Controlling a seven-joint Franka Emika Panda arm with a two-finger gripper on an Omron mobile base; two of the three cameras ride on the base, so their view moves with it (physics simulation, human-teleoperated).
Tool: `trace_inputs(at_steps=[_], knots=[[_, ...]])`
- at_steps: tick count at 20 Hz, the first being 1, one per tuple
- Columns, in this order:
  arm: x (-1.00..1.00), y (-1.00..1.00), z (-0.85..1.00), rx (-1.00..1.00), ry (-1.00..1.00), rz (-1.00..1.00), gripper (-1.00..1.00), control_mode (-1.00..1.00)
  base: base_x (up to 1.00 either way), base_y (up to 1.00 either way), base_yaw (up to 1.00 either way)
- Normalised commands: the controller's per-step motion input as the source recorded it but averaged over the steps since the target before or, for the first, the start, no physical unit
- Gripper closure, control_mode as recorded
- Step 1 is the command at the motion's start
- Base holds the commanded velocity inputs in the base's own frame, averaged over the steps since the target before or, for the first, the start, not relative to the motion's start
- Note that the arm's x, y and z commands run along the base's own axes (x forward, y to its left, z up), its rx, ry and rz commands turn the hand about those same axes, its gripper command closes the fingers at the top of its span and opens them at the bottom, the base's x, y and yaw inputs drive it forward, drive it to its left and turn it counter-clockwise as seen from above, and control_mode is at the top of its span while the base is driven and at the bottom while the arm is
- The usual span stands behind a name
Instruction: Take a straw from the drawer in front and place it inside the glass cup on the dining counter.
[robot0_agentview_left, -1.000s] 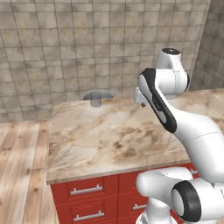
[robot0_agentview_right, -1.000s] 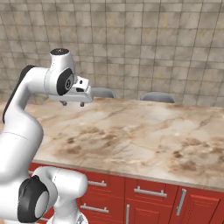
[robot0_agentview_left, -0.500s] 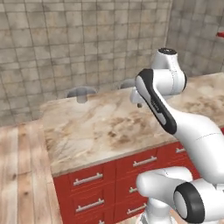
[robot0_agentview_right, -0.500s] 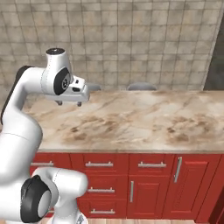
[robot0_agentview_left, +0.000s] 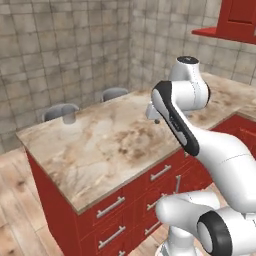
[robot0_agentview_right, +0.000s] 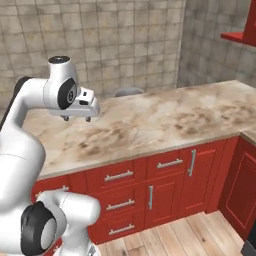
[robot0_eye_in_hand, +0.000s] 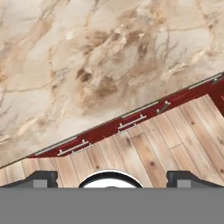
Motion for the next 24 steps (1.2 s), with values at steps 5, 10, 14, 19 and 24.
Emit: trace_inputs(at_steps=[5, 10, 14, 19, 24], knots=[[0.00, 0.00, 0.00, 0.00, 0.00, 0.00, -1.00, 1.00, -0.04, 0.22, -0.36], [0.00, 0.00, 0.00, 0.00, 0.00, 0.00, -1.00, 1.00, -0.10, 0.69, -0.35], [0.00, 0.00, 0.00, 0.00, 0.00, 0.00, -1.00, 1.00, -0.16, 0.56, -0.29], [0.00, 0.00, 0.00, 0.00, 0.00, 0.00, -1.00, 1.00, -0.02, 0.48, -0.25], [0.00, 0.14, -0.16, 0.00, 0.01, -0.07, -1.00, -1.00, 0.00, 0.31, -0.13]])
